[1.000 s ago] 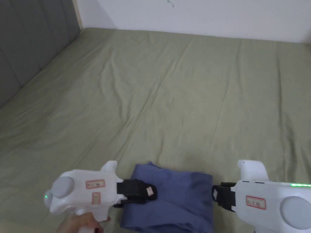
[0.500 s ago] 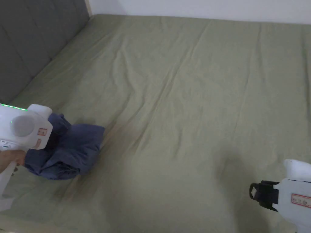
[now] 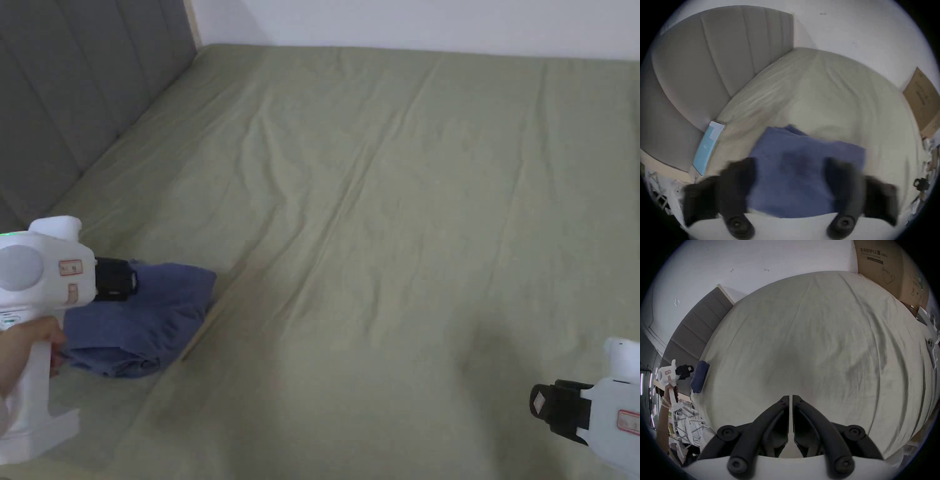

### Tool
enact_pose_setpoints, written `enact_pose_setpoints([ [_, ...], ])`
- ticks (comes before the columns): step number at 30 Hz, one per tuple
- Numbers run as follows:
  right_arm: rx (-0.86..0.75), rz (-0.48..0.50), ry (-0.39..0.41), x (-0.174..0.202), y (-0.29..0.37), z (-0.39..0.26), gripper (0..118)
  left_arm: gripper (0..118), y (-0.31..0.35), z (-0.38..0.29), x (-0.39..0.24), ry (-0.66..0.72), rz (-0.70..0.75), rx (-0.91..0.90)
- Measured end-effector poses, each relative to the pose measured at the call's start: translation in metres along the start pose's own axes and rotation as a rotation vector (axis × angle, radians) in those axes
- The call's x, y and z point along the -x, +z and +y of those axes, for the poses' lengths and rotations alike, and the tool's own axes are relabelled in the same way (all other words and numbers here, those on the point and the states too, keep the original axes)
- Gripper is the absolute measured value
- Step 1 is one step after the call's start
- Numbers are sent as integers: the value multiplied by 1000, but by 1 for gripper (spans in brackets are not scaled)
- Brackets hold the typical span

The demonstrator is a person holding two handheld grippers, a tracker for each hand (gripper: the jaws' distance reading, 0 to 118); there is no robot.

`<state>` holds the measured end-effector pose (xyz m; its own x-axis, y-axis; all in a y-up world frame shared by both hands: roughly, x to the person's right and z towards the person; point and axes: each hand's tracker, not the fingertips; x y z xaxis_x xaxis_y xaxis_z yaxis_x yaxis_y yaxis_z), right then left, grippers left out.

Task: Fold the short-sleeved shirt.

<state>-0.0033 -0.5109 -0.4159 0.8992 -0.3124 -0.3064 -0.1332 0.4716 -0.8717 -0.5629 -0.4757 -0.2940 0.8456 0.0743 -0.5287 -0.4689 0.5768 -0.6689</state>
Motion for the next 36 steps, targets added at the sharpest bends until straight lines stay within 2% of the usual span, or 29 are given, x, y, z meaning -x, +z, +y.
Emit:
enact_pose_setpoints([
  [1,-2,-3,1,0,2,-1,4,32,6,-4,-8,-18,-18,21],
  [2,-8,-7,6,1,5,-3,4,0,14,-11,-17,-32,8,8],
  [5,-20,-25,19,1,12,-9,4,0,42,-21,-44,-76,-94,-8],
  [10,-50,-15,16,-1,31,-14,4,0,91,-46,-100,-139,-119,-78],
  [12,-82,-61,49,2,42,-15,4,0,111,-57,-125,-177,-139,-116],
  [14,-111,-104,89,5,54,-16,4,0,135,-65,-151,-262,-97,-180],
  [18,-268,-159,101,15,92,-11,4,0,172,-78,-187,-222,-154,-304],
  [22,-462,-274,120,30,137,2,4,0,203,-92,-221,-249,-124,-435],
  [25,-563,-286,134,42,170,10,4,0,223,-99,-236,-212,-166,-496],
  [28,-755,-325,155,55,202,3,4,0,248,-110,-248,-227,-138,-617],
  [31,-866,-387,205,66,223,-9,4,0,270,-128,-254,-260,-93,-745],
  [36,-912,-362,201,73,241,-24,4,0,294,-137,-254,-263,-107,-843],
])
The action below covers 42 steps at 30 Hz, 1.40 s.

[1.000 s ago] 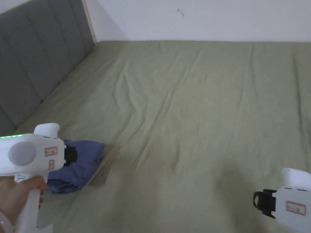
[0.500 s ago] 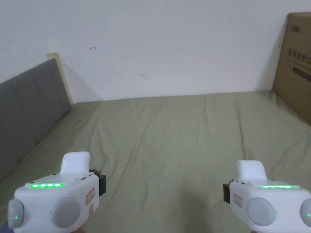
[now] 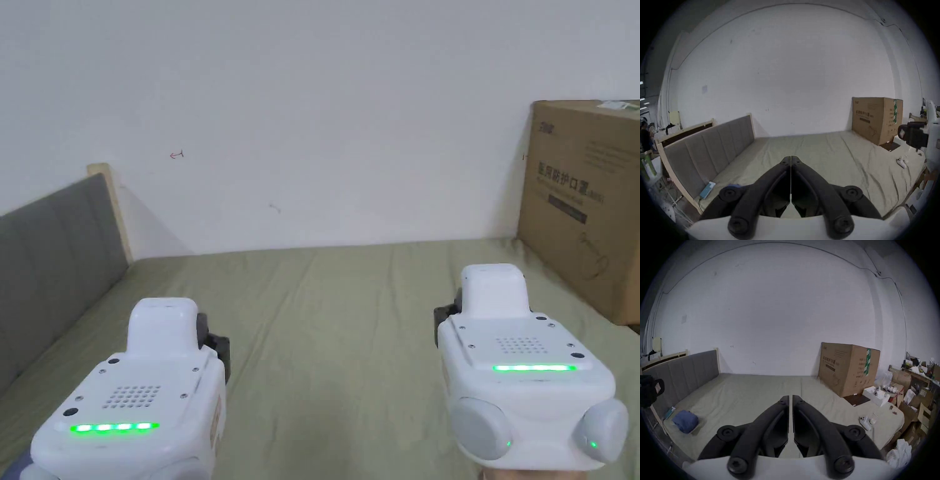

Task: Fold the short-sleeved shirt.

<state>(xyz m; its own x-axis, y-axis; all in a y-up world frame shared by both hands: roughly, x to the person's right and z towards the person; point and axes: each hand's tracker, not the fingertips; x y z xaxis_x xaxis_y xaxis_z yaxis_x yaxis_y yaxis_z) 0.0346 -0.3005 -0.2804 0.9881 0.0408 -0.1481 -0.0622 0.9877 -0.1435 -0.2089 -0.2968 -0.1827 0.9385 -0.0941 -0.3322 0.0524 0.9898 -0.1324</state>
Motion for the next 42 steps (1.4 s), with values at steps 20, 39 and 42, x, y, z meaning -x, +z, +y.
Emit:
enact_pose_setpoints([
  [20,3,32,30,4,7,-7,114,118,-3,11,0,49,-10,82],
  [39,54,36,18,-11,-1,-12,114,118,-3,10,-11,7,-81,104],
  [42,58,34,34,-12,-2,-12,114,116,-4,9,-9,30,-61,96],
])
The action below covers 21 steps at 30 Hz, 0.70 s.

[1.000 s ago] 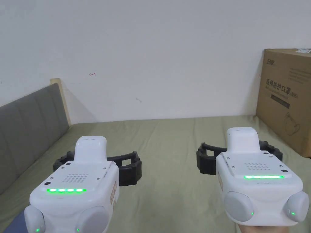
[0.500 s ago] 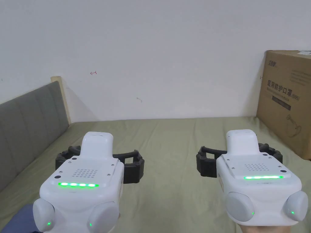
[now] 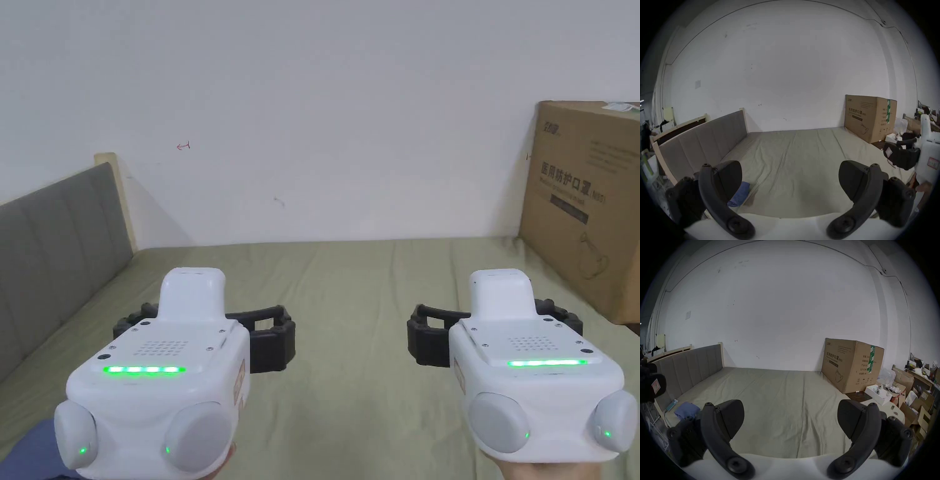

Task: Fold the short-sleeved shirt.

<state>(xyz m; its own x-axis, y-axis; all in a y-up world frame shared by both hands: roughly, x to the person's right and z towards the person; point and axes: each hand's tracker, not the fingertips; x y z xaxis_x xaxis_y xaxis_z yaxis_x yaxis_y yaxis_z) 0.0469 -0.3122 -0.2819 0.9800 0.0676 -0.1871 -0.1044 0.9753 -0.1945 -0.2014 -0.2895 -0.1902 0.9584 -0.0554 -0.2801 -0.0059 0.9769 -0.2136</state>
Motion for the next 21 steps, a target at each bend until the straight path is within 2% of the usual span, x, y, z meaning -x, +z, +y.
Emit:
enact_pose_setpoints([
  [7,8,3,-7,-2,-1,-1,114,116,-7,0,2,55,1,95],
  [21,22,19,7,1,-4,-3,114,116,4,6,-11,54,56,70],
])
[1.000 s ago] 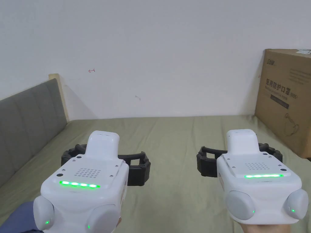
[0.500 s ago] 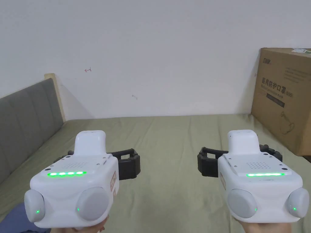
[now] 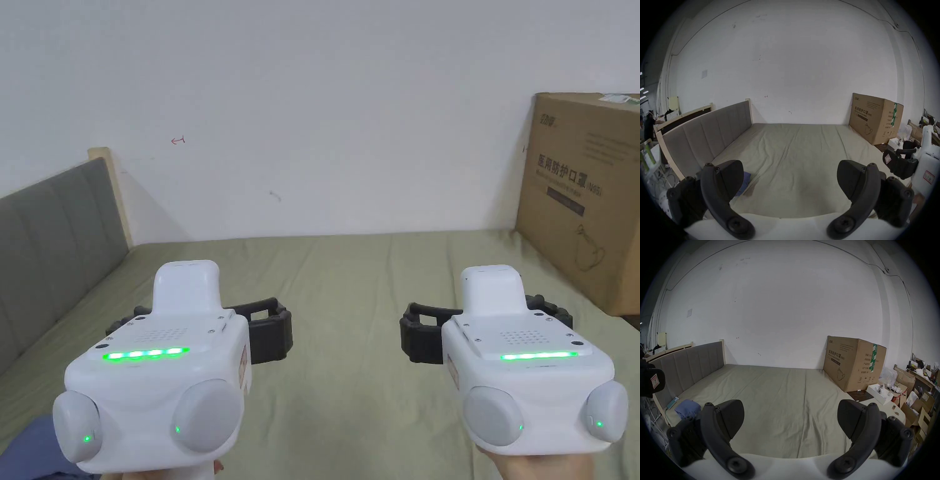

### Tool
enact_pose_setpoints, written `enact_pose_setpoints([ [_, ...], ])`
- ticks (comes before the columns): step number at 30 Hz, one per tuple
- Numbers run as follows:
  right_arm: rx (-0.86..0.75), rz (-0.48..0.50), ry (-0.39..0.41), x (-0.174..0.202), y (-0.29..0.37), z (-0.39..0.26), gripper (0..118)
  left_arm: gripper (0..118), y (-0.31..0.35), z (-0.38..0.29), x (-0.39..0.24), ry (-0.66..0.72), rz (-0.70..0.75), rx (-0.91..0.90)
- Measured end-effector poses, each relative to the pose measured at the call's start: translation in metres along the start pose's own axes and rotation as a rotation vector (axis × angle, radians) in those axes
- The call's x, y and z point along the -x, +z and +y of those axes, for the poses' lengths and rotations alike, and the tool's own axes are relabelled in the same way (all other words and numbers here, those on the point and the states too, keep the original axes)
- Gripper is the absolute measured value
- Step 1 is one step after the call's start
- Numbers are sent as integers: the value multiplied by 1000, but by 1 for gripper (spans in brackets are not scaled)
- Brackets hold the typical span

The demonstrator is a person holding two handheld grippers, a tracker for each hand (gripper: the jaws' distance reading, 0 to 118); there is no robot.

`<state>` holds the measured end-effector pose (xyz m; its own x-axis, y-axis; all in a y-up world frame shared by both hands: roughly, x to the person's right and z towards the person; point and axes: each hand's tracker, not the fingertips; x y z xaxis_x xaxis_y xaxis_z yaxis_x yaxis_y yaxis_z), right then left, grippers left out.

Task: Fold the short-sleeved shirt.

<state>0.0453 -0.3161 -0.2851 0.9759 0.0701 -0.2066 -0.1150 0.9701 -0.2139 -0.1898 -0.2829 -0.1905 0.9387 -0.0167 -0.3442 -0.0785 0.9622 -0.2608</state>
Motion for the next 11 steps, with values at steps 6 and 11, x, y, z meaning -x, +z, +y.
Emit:
enact_pose_setpoints([
  [6,0,-4,17,2,0,-1,114,116,-2,2,0,-8,20,28],
  [11,-3,-6,7,-1,1,0,114,115,-4,3,3,7,33,23],
])
